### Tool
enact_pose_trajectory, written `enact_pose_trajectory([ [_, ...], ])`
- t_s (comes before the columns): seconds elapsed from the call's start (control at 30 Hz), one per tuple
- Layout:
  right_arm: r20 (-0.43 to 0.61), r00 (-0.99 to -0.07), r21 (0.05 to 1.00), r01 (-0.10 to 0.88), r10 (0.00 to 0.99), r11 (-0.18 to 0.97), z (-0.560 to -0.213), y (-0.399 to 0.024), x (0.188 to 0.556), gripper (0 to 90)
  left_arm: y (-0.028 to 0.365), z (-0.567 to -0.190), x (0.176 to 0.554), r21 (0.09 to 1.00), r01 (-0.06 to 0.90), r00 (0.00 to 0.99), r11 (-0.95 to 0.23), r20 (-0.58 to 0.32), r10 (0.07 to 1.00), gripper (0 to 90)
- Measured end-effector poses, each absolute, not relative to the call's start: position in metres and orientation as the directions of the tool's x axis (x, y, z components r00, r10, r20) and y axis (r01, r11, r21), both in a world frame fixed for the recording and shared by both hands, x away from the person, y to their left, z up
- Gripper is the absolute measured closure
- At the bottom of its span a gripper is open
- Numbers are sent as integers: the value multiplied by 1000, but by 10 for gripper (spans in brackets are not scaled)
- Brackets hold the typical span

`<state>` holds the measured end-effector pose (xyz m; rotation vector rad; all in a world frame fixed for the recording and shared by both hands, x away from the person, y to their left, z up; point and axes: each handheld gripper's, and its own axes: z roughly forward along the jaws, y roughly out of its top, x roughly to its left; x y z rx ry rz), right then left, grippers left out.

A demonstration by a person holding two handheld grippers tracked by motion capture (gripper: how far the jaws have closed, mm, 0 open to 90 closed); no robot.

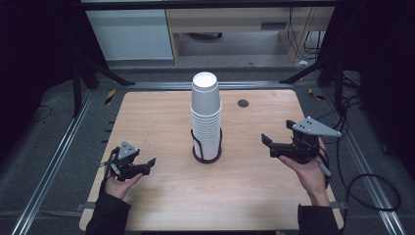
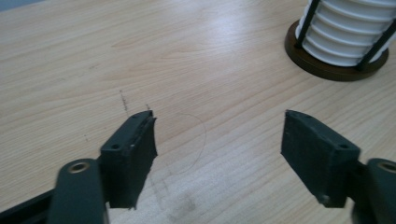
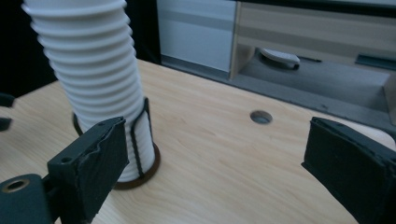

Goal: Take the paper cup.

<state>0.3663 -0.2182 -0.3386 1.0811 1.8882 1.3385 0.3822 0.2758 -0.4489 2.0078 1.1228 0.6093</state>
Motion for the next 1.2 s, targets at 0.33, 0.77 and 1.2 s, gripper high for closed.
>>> enact_pose_trajectory([
  [0.33,-32,-576,957,218,817,191,-297,-188,374,59,274,-449,382,787,513,502,-342,48,863,241],
  [0.77,-22,-641,962,194,767,190,-268,-138,402,62,272,-451,385,779,524,515,-343,31,857,198],
  [1.2,-15,-675,953,213,738,214,-263,-109,423,61,268,-451,385,779,522,530,-349,25,848,190],
])
